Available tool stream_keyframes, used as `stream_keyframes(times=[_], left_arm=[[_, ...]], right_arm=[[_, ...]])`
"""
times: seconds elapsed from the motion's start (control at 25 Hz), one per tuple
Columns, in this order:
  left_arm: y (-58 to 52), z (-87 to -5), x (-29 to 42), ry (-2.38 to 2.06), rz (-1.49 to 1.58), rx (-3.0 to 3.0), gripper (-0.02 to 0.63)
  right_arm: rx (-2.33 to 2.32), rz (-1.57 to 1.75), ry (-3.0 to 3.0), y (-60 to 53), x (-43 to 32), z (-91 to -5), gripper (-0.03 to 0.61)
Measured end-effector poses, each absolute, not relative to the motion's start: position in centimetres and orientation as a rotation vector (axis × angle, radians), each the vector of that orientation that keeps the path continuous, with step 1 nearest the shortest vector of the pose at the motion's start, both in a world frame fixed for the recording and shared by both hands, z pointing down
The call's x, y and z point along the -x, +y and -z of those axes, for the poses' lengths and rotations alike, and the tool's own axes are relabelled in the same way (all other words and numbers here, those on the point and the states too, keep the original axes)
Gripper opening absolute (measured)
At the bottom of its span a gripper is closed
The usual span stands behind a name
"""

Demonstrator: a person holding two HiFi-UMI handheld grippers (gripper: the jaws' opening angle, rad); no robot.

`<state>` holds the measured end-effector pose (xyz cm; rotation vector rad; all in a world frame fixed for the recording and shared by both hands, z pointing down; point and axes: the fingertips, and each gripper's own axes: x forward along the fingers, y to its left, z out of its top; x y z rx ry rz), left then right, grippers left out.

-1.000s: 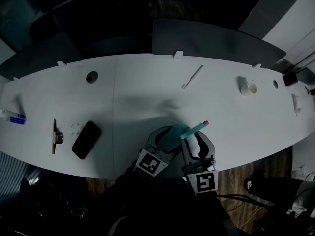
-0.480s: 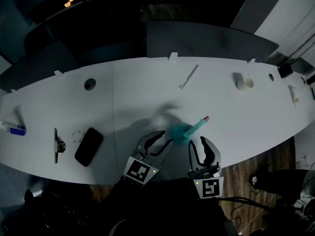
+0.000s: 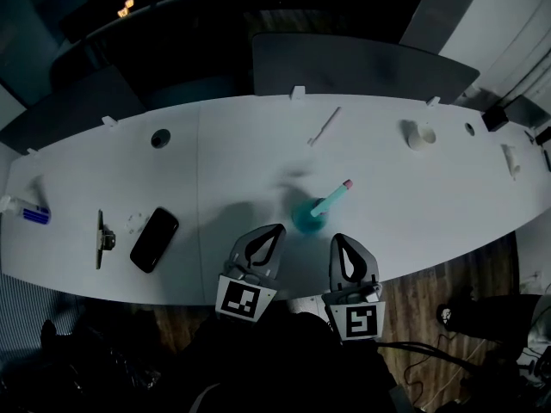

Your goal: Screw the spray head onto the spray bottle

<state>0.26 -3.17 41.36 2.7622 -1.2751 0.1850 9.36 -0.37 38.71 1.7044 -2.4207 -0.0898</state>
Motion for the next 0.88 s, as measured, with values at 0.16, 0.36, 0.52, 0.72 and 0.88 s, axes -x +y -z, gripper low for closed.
stream_keyframes(times=[0.16,0.36,0.52,0.72,0.88], left_arm=[[0.2,-40.1,-0.7,-1.403,-0.137,-2.695,0.003],[6.6,-39.1,-2.0,-1.545,-0.105,-2.658,0.003],[11.4,-38.6,-2.5,-1.616,-0.104,-2.653,0.003],[15.7,-38.7,-1.9,-1.616,-0.109,-2.652,0.003],[17.1,-38.0,-0.7,-1.616,-0.116,-2.681,0.003]], right_arm=[[-1.644,0.132,-2.464,3.4,-9.8,-37.7,0.005],[-1.627,0.144,-2.51,9.2,-10.9,-37.3,0.005],[-1.592,0.16,-2.537,13.4,-10.8,-37.3,0.005],[-1.57,0.108,-2.546,17.5,-9.8,-37.9,0.005],[-1.594,0.113,-2.541,18.8,-9.0,-37.3,0.005]])
